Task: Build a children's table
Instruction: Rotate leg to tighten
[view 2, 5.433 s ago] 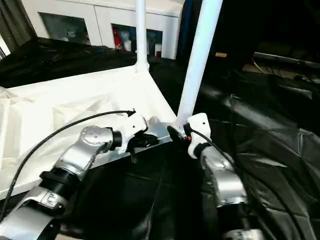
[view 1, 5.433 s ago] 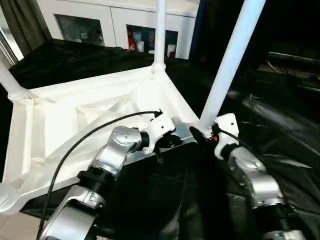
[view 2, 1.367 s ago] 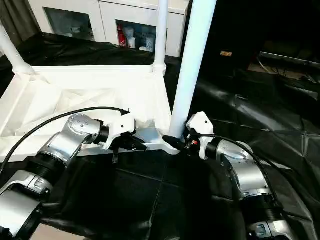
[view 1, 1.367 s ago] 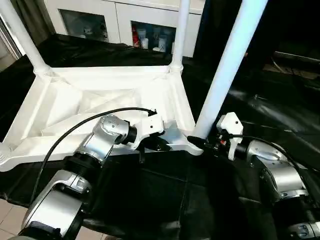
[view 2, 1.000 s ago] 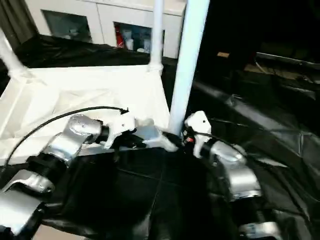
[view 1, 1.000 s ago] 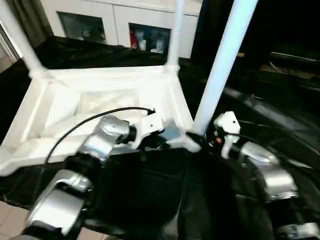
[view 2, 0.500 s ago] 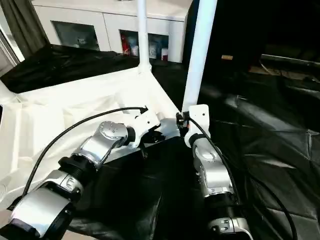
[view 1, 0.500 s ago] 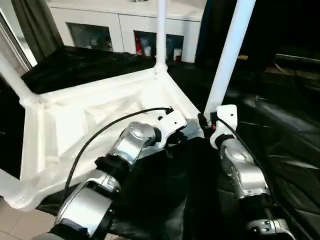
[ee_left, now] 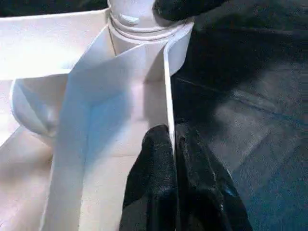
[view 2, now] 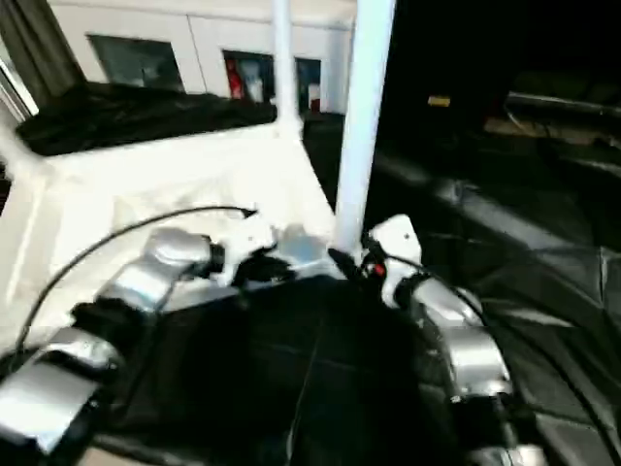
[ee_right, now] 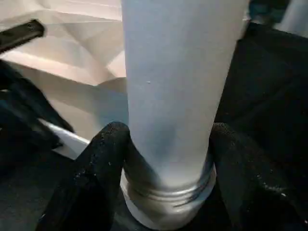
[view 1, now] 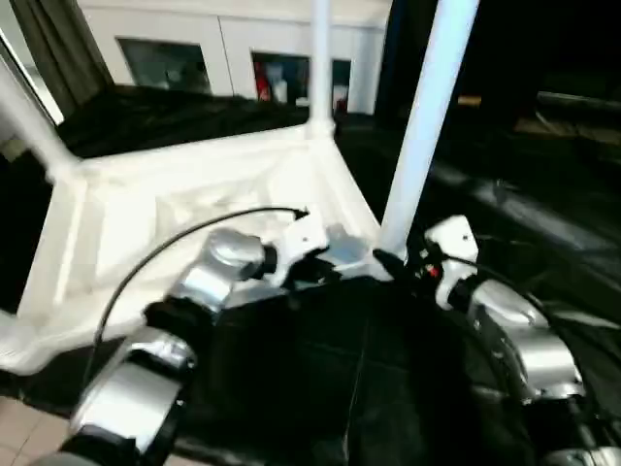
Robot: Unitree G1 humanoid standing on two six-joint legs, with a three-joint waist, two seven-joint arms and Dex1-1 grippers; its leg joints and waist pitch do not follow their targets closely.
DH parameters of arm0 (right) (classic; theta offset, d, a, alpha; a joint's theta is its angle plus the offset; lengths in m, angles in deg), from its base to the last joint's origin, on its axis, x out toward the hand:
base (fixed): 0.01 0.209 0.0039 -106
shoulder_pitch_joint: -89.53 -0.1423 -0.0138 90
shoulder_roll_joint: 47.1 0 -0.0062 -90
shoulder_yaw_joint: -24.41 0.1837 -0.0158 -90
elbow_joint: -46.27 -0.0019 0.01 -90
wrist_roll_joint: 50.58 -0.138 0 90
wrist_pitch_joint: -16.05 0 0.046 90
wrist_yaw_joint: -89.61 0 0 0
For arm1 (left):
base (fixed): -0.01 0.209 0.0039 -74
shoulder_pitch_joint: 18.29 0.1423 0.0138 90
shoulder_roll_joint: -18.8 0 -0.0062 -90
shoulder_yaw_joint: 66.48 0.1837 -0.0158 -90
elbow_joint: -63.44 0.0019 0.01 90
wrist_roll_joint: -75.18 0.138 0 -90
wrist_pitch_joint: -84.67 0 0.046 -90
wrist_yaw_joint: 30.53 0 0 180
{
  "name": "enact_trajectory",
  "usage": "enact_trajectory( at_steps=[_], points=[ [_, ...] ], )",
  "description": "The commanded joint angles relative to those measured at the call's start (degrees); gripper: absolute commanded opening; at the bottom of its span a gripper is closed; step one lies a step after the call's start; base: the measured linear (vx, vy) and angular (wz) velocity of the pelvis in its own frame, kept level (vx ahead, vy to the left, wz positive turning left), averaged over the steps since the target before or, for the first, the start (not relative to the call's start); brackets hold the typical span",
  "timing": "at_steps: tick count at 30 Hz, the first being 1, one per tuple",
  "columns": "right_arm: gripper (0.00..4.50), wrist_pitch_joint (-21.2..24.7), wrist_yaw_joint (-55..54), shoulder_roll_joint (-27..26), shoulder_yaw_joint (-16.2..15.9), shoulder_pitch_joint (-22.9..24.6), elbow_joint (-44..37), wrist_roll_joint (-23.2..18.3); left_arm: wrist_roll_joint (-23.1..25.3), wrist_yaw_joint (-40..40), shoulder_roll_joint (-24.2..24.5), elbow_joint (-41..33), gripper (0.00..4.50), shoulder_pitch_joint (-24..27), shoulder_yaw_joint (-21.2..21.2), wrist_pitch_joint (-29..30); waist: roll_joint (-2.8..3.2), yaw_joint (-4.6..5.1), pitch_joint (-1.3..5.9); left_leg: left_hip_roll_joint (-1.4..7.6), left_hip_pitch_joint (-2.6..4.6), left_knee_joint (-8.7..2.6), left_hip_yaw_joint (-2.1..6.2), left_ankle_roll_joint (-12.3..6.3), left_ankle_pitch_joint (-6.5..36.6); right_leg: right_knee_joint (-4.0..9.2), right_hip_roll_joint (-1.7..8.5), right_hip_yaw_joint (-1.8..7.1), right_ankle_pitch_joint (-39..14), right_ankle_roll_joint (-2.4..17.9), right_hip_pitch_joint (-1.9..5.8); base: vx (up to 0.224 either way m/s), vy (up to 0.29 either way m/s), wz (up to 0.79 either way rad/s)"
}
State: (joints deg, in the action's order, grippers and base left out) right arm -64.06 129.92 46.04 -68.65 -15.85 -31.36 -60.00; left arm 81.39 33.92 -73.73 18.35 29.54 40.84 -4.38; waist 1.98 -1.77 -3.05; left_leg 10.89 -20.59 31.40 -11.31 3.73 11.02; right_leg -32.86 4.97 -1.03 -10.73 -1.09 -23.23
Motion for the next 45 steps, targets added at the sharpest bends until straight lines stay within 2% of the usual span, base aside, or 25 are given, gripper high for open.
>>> enact_trajectory(
  at_steps=[1,4,8,12,13,14,18,21,24,25,26,27,29,30,31,32,33,34,35,37,39,40,41,43,45],
  points=[
    [2.8,1.13,8.46,2.64,-2.85,1.07,-1.07,-1.51,0.34,8.19,1.6,-0.39,0.0,2.62,4.16,0.14,-0.73,-0.13,2.29,1.88,-0.24,-2.77,0.58,-6.62,7.93,2.91,2.24,1.28,-0.13,16.0,2.83,0.0,0.0,0.0],
    [2.8,1.45,14.34,5.85,-2.9,1.19,-1.92,-3.77,-0.98,12.98,3.37,-1.28,0.0,3.07,4.34,-0.56,-0.61,-0.42,2.14,1.93,-0.12,-2.47,0.23,-7.88,6.99,2.52,2.08,1.04,3.53,17.96,2.89,0.0,0.0,0.0],
    [2.8,1.63,17.82,7.88,-3.26,0.95,-2.02,-4.63,-1.38,14.73,4.1,-0.97,0.0,3.02,4.11,-1.25,-0.59,-0.75,2.02,2.21,0.13,-2.42,0.13,-7.51,7.62,2.38,2.2,1.01,2.35,18.96,2.82,0.0,0.0,0.0],
    [2.8,1.6,19.37,8.69,-3.69,0.63,-1.52,-4.65,-1.46,14.75,4.38,-1.23,0.0,3.13,3.92,-1.4,-0.63,-0.95,1.79,2.28,0.19,-2.65,0.17,-6.06,9.52,2.72,2.41,1.13,-2.34,18.38,2.77,0.0,0.0,0.0],
    [2.64,1.61,19.41,8.7,-3.69,0.62,-1.52,-4.67,-1.48,14.74,4.39,-1.25,0.0,3.14,3.92,-1.4,-0.63,-0.95,1.79,2.28,0.19,-2.65,0.17,-6.06,9.52,2.72,2.41,1.13,-2.34,18.38,2.77,0.0,0.0,0.0],
    [2.64,1.93,20.28,8.64,-3.78,0.42,-1.53,-5.15,-1.65,14.8,4.4,-1.37,0.0,3.18,3.84,-1.39,-0.94,-0.93,1.9,2.21,0.15,-2.57,0.16,-5.94,9.23,2.65,2.37,1.15,-2.25,18.19,2.87,0.0,0.0,0.0],
    [2.36,2.4,20.83,8.48,-3.87,0.18,-1.51,-5.79,-1.72,14.87,4.13,-1.07,0.0,3.07,3.5,-1.49,-0.86,-1.1,2.05,2.1,0.09,-2.31,0.15,-6.8,6.88,2.29,2.36,1.13,0.68,18.41,2.96,0.0,0.0,0.0],
    [2.21,2.76,21.04,8.31,-3.81,0.41,-1.69,-6.18,-1.68,14.5,3.97,-0.86,0.0,3.04,3.33,-1.62,-0.88,-1.21,2.08,2.09,0.15,-2.22,0.12,-7.14,6.6,2.28,2.36,1.11,0.85,18.51,2.93,0.0,0.0,0.0],
    [2.15,3.7,18.91,7.17,-3.3,1.76,-1.85,-6.15,-1.03,10.6,3.17,0.44,0.0,2.62,2.54,-2.36,-0.89,-1.37,2.11,2.09,0.14,-2.19,0.12,-7.12,6.73,2.3,2.37,1.12,0.21,18.44,2.95,0.0,0.0,0.0],
    [2.11,4.23,15.44,5.99,-3.1,2.28,-1.19,-4.76,-0.23,6.85,2.49,1.62,0.0,2.11,2.05,-2.72,-0.92,-1.33,1.98,2.11,0.12,-2.33,0.17,-6.7,7.61,2.55,2.39,1.1,-1.82,17.96,2.87,0.0,0.0,0.0],
    [2.1,4.25,15.31,5.95,-3.09,2.3,-1.16,-4.7,-0.2,6.71,2.47,1.67,0.0,2.09,2.04,-2.74,-0.91,-1.33,1.8,2.08,0.16,-2.47,0.18,-6.33,8.47,2.82,2.37,1.08,-3.6,17.55,2.75,0.0,0.0,0.0],
    [2.1,4.49,10.59,4.32,-2.75,2.42,-0.04,-2.86,0.28,3.31,1.63,2.73,0.0,1.56,1.47,-2.57,-0.85,-1.2,1.57,2.1,0.28,-2.85,0.28,-5.11,11.24,3.36,2.51,1.1,-8.86,16.57,2.64,0.0,0.0,0.0],
    [2.09,5.42,1.28,0.8,-1.71,2.16,2.94,-0.18,0.75,-0.8,0.12,3.86,0.0,0.88,0.91,-1.85,-0.83,-0.97,1.36,2.04,0.52,-3.15,0.37,-3.36,13.69,3.91,2.62,1.22,-14.81,15.17,2.34,0.0,0.0,0.0],
    [2.09,5.42,1.28,0.8,-1.71,2.16,2.94,-0.18,0.75,-0.8,0.12,3.86,0.0,0.88,0.91,-1.85,-0.93,-0.66,1.13,1.85,0.74,-3.64,0.77,-1.03,17.33,4.64,2.77,1.28,-23.21,12.5,2.18,0.0,0.0,0.0],
    [2.09,5.9,-2.75,-0.97,-1.2,2.11,4.14,0.72,1.06,-2.6,-0.68,4.23,0.0,0.6,0.85,-1.13,-0.98,-0.48,1.22,1.87,0.67,-3.73,0.93,-0.55,17.58,4.69,2.75,1.32,-24.53,11.58,2.19,-0.054,0.009,-0.04],
    [2.09,6.69,-8.3,-3.63,-0.3,2.04,5.23,1.59,1.68,-5.38,-2.03,4.64,0.0,0.25,0.94,-0.22,-0.68,-0.26,1.17,1.92,0.71,-3.97,1.06,0.01,18.49,4.9,2.72,1.39,-25.79,10.43,1.87,-0.054,0.009,-0.04],
    [2.08,7.57,-13.09,-6.11,0.7,1.91,6.05,2.01,2.23,-8.07,-3.42,5.05,0.0,-0.09,1.02,0.54,-0.65,0.03,1.13,1.88,0.89,-4.03,1.05,0.52,19.7,5.09,2.61,1.46,-26.13,9.94,1.43,0.0,0.0,0.0],
    [2.08,8.68,-19.32,-9.59,1.5,1.7,6.85,2.94,2.67,-11.79,-5.89,5.52,0.0,-0.49,0.98,1.86,-0.49,0.18,1.2,1.9,1.0,-4.09,1.16,1.0,20.14,5.09,2.56,1.48,-26.11,9.78,1.35,0.0,0.0,0.0],
    [2.08,8.8,-20.14,-10.06,1.56,1.67,6.95,3.11,2.71,-12.28,-6.27,5.6,0.0,-0.55,0.96,2.04,-0.53,0.37,1.18,1.79,0.97,-4.16,1.18,1.6,20.79,5.17,2.4,1.41,-25.64,9.4,1.37,0.0,0.0,0.0],
    [2.07,8.81,-22.79,-11.77,1.28,1.46,7.21,4.06,2.78,-14.34,-7.95,5.9,0.0,-0.8,0.84,2.74,-0.71,0.41,1.11,1.66,1.0,-4.24,1.36,1.18,23.13,5.48,2.38,1.36,-27.55,8.05,1.25,0.0,0.0,0.0],
    [2.07,8.38,-27.47,-15.82,0.41,0.53,7.89,5.7,2.56,-17.3,-11.83,6.19,0.0,-0.96,0.8,3.74,-0.56,0.44,1.3,1.56,1.17,-4.13,1.29,0.88,23.04,5.72,2.45,1.61,-27.39,7.74,0.93,0.0,0.0,0.0],
    [2.07,8.21,-28.13,-16.98,-0.07,0.12,8.1,5.92,2.26,-17.19,-13.03,5.85,0.0,-0.72,0.99,3.91,-0.59,0.45,1.34,1.52,1.01,-4.15,1.33,0.81,22.61,5.65,2.41,1.6,-26.94,7.67,1.01,0.0,0.0,0.0],
    [2.07,8.13,-28.07,-17.45,-0.51,-0.12,8.16,5.98,1.99,-16.54,-13.66,5.4,0.0,-0.42,1.24,4.0,-0.6,0.48,1.37,1.52,0.73,-4.29,1.41,0.64,22.06,5.54,2.4,1.52,-26.34,7.44,1.22,0.0,0.0,0.0],
    [2.07,6.84,-28.08,-17.61,-1.8,-0.73,8.2,6.95,1.91,-15.0,-14.52,4.41,0.0,0.24,2.09,4.68,-0.42,0.39,1.5,1.56,0.8,-4.2,1.34,0.08,21.5,5.49,2.39,1.61,-25.12,7.4,1.24,0.0,0.0,0.0],
    [2.07,5.91,-28.05,-17.3,-2.38,-0.98,8.15,7.72,2.5,-13.85,-14.39,3.95,0.0,0.71,2.92,5.12,-0.38,0.43,1.51,1.5,0.47,-4.23,1.27,-0.51,20.92,5.45,2.33,1.58,-23.8,7.45,1.36,0.0,0.0,0.0]
  ],
)
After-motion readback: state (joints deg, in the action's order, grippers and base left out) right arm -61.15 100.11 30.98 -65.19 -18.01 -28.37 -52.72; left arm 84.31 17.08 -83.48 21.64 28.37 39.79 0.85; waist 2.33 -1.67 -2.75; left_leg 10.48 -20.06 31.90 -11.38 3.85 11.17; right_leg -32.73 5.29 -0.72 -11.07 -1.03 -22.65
